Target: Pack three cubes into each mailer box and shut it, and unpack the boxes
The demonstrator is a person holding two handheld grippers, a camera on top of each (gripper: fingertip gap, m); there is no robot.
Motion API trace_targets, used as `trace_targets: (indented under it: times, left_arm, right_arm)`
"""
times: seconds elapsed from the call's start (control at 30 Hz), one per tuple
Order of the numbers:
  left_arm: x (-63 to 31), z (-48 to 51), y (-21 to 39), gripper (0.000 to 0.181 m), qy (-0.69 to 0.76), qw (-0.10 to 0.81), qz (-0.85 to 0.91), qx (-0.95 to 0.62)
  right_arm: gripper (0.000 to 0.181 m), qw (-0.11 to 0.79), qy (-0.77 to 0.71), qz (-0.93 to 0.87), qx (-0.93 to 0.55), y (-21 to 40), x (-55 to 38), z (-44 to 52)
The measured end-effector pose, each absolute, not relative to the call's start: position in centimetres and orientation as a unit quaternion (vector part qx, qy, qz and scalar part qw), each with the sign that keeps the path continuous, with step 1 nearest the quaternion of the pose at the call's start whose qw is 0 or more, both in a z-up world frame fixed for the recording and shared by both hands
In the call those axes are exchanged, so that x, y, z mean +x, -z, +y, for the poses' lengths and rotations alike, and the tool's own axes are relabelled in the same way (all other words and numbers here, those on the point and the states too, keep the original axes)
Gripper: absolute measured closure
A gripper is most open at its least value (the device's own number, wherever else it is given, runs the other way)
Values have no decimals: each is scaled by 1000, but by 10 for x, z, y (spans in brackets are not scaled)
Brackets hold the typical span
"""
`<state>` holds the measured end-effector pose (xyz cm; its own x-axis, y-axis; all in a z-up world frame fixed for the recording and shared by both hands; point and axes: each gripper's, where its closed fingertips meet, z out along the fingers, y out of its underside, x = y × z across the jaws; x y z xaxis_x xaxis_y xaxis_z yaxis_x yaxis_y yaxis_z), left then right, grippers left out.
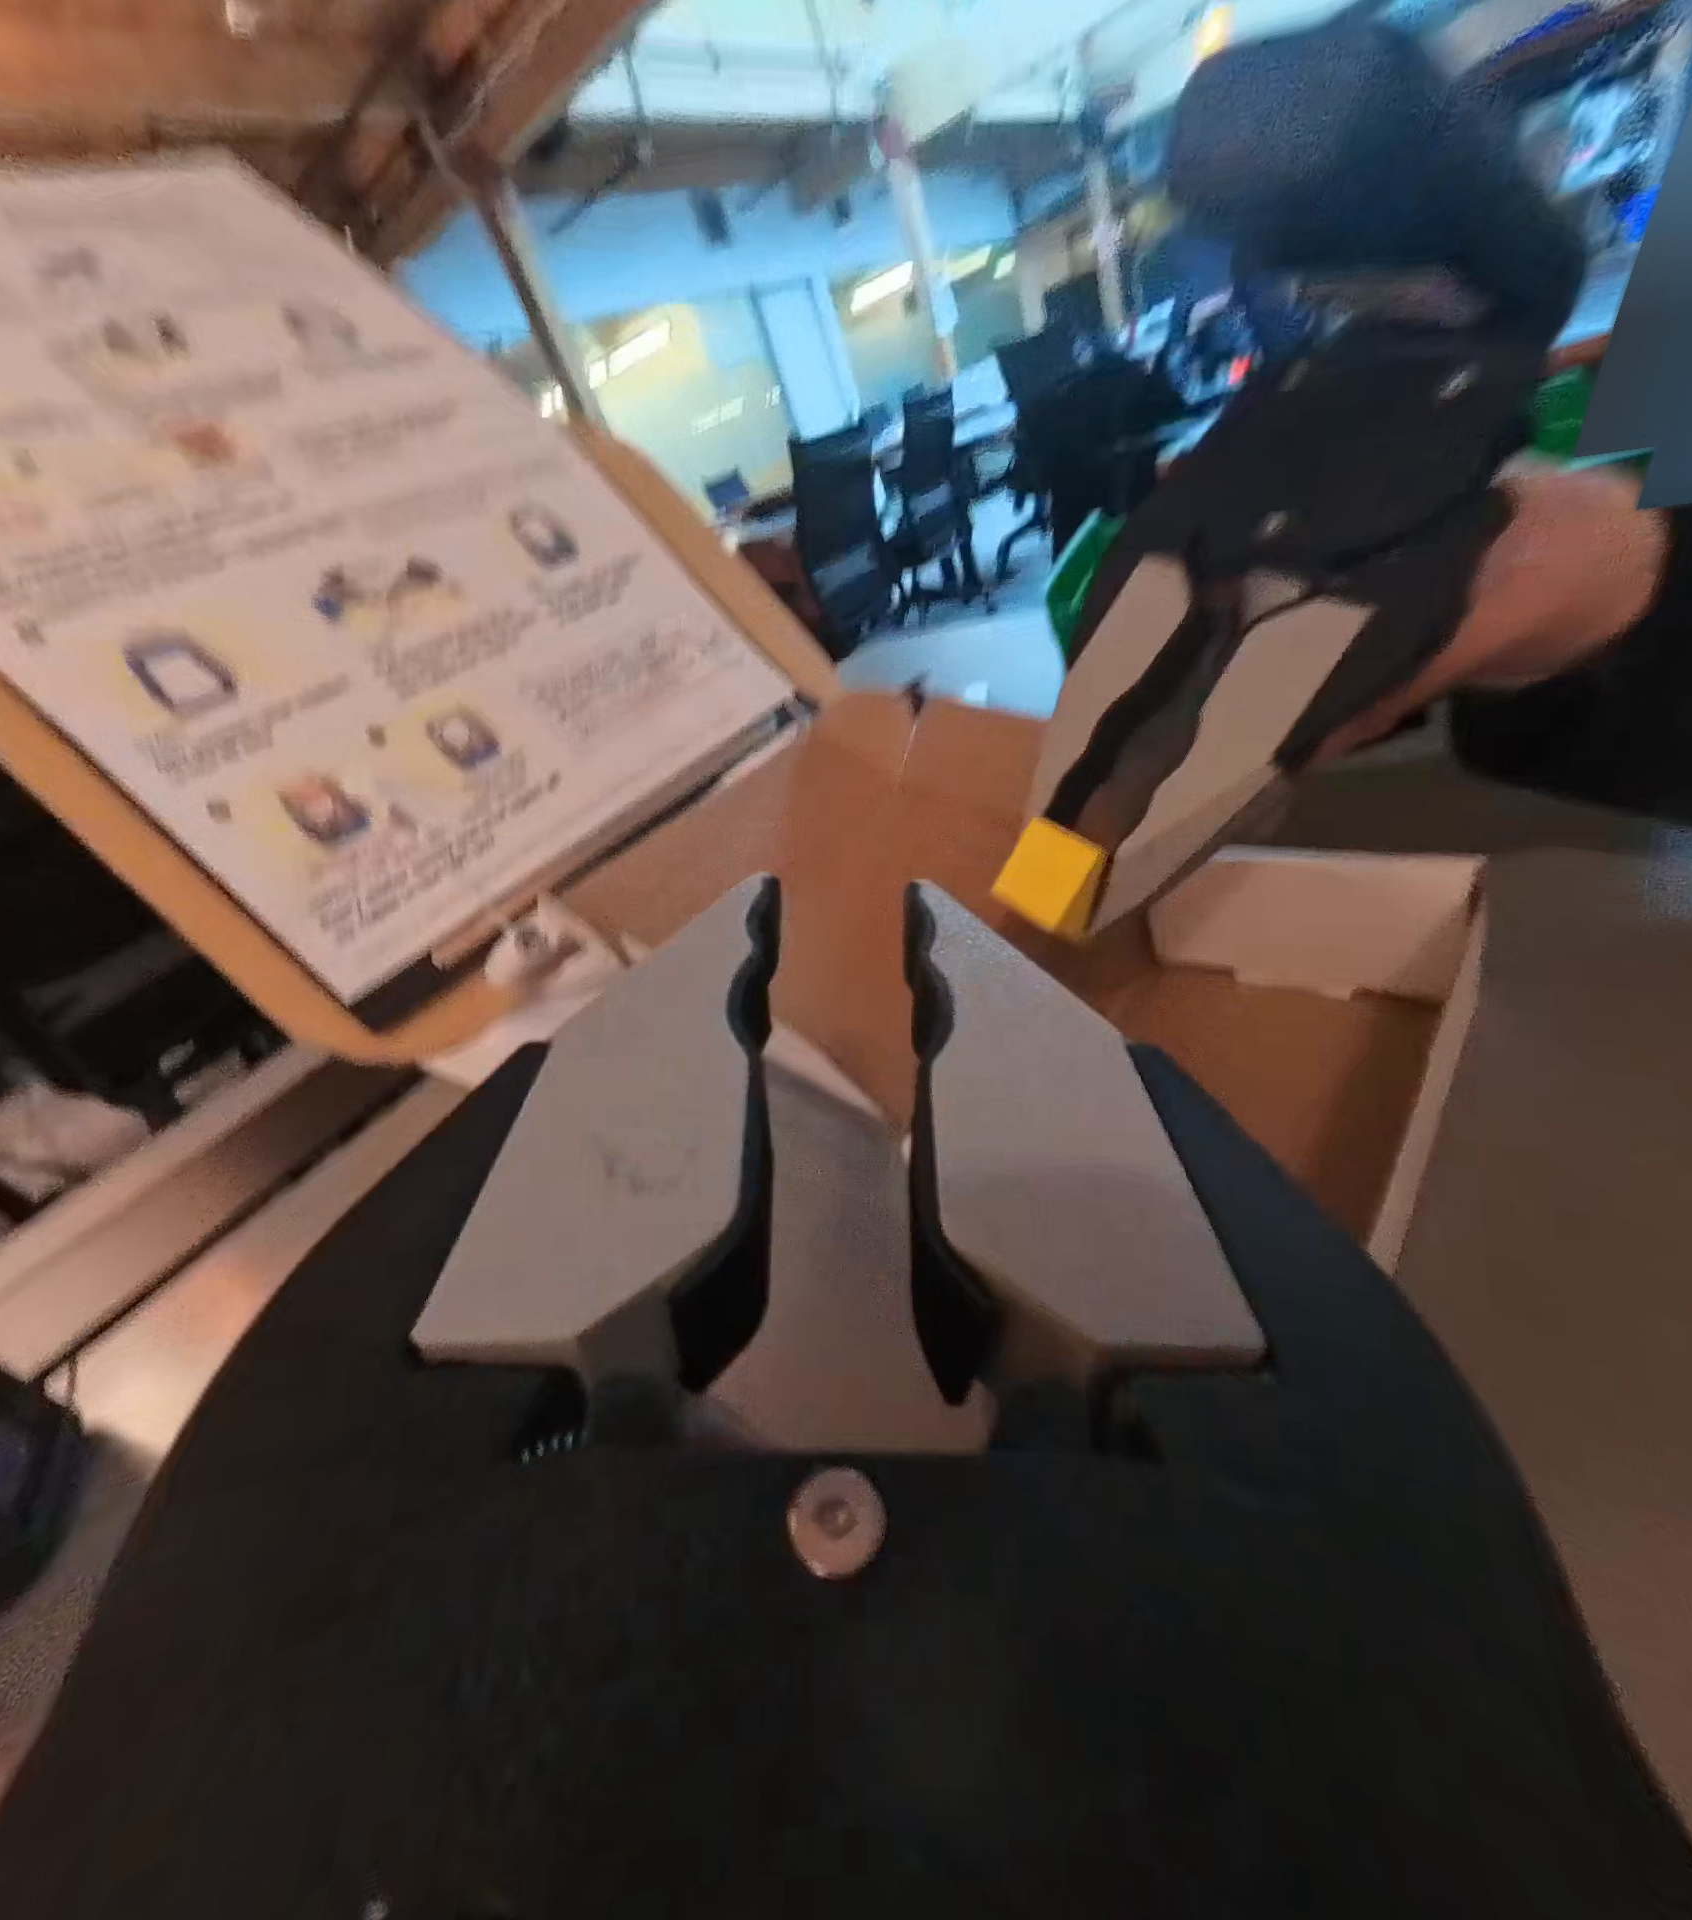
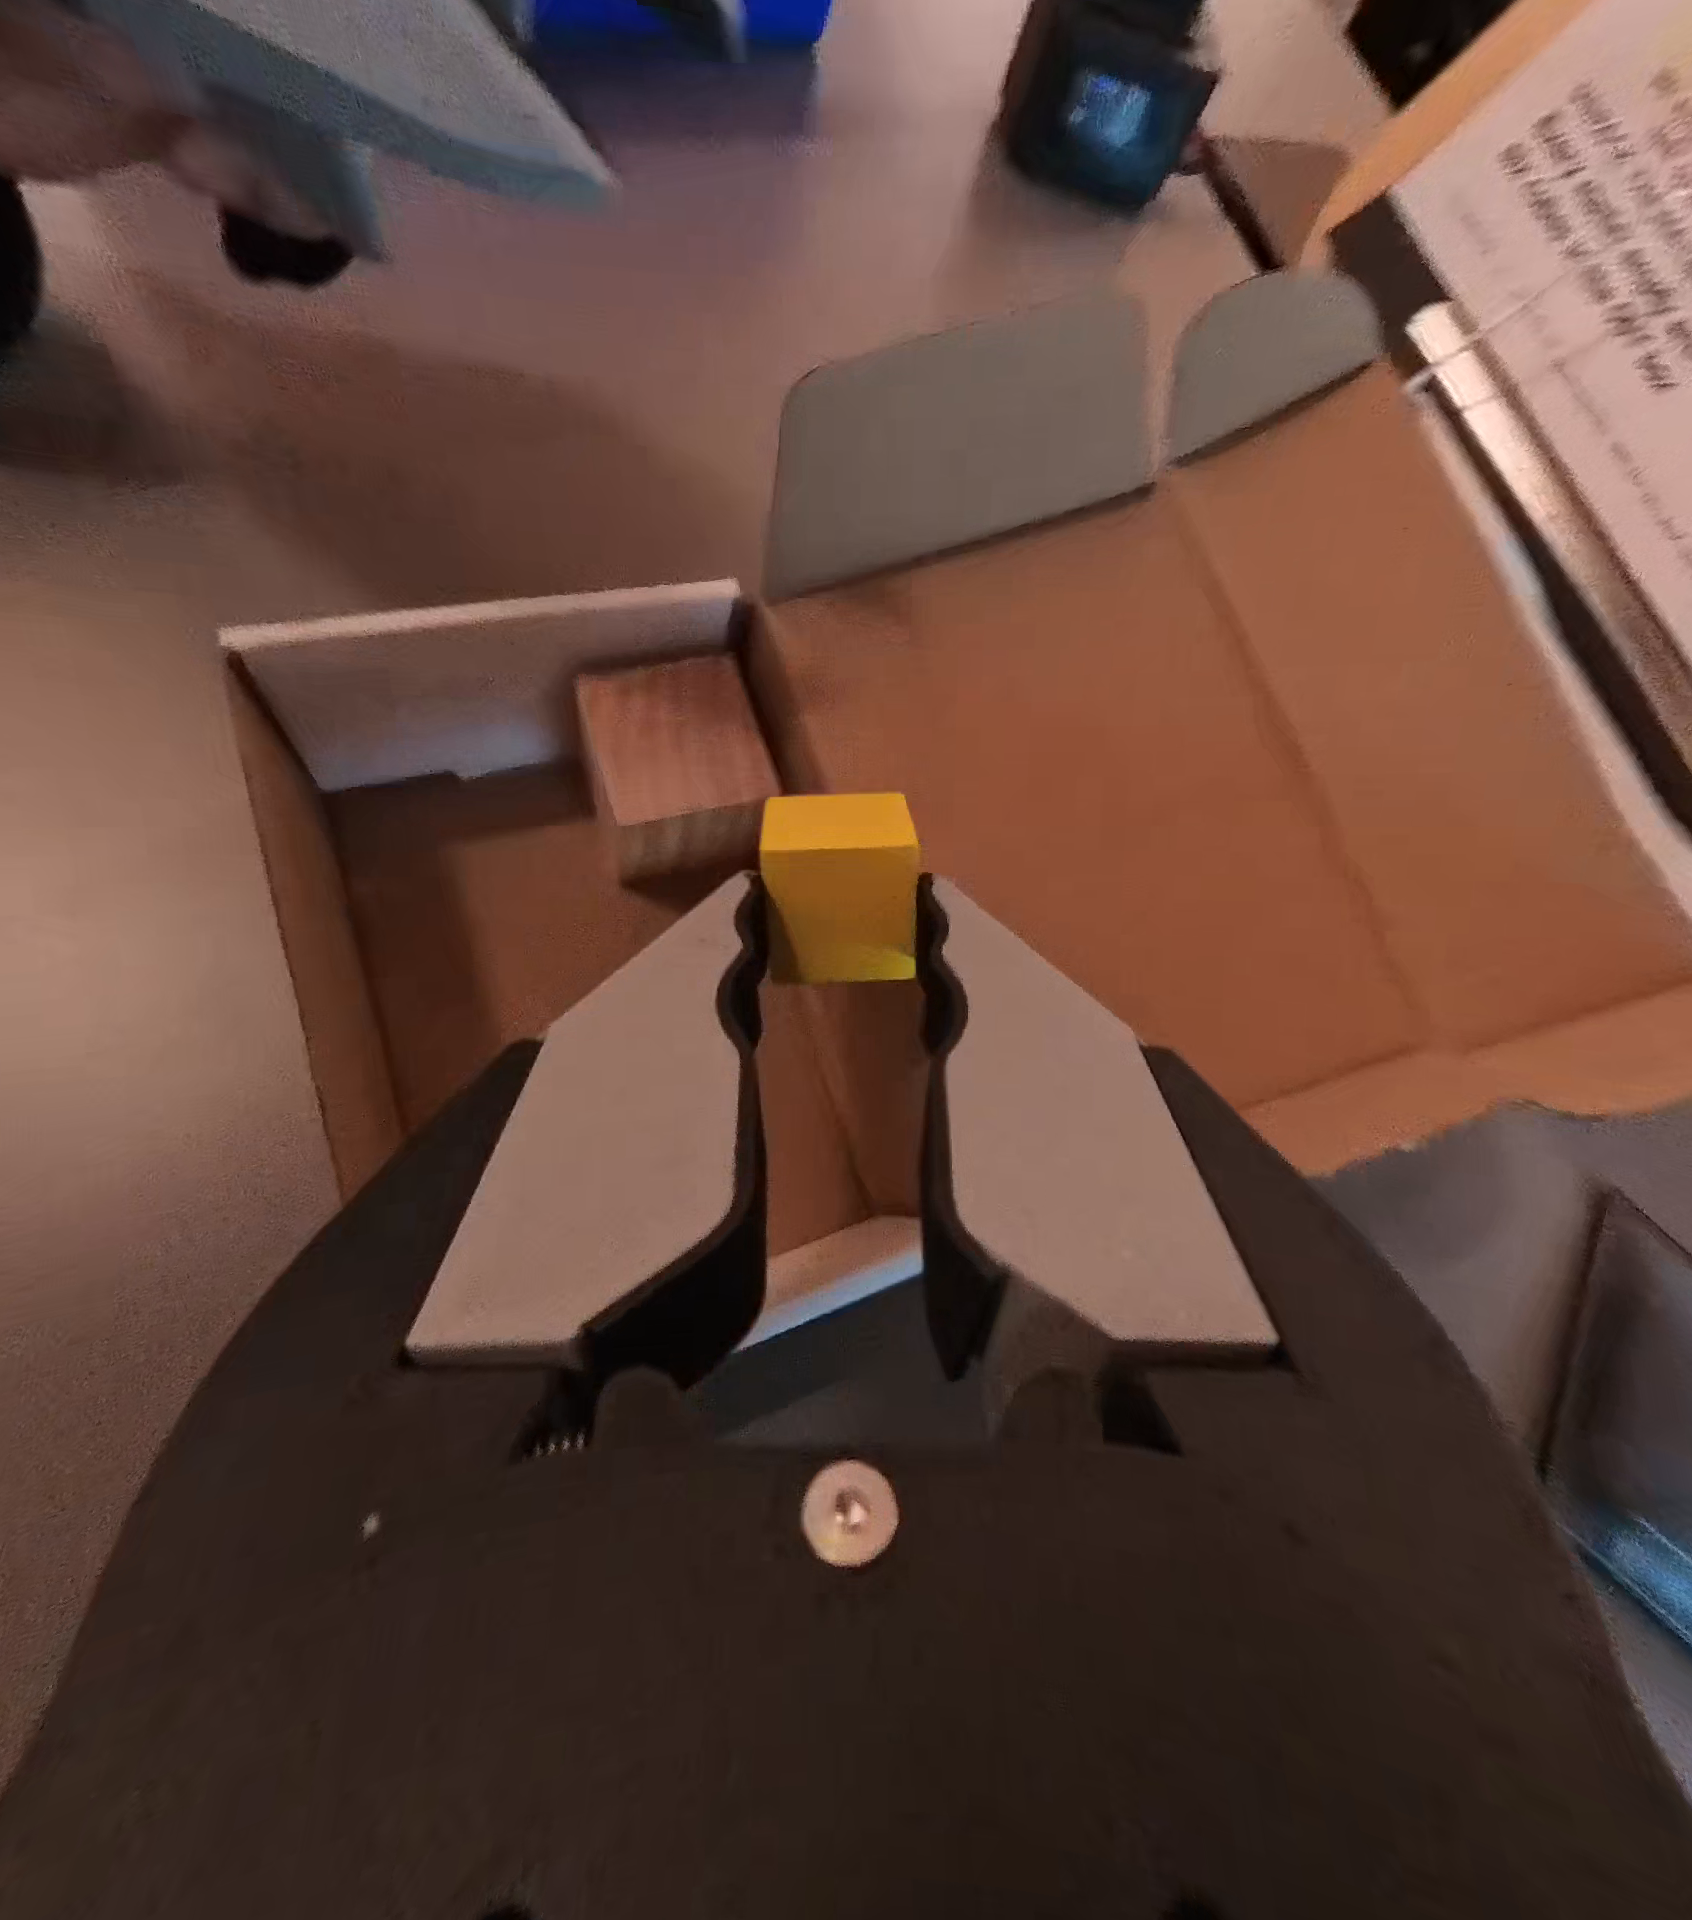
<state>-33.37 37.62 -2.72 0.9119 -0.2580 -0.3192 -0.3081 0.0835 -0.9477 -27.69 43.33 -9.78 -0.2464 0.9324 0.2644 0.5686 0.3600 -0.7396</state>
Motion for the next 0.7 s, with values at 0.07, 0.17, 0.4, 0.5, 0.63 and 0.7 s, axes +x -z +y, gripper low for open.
trace_targets:
  times: [0.07,0.17,0.4,0.5,0.63,0.7]
  left_arm:
    - [-348,385,49,162,-60,662,197,-721]
    - [-363,393,66,165,-84,634,158,-752]
    - [-375,395,79,168,-87,612,134,-774]
    - [-383,395,85,170,-88,600,116,-787]
    - [-393,394,92,169,-96,585,101,-799]
    - [-395,394,93,170,-89,586,94,-800]
  right_arm:
    - [155,324,-256,-766,-493,106,-275,420]
    - [155,305,-231,-787,-484,119,-276,410]
    - [151,312,-121,-818,-468,150,-280,416]
    - [141,319,-129,-813,-469,150,-285,413]
    - [141,338,-209,-782,-480,125,-290,409]
    - [143,360,-268,-748,-489,101,-293,412]
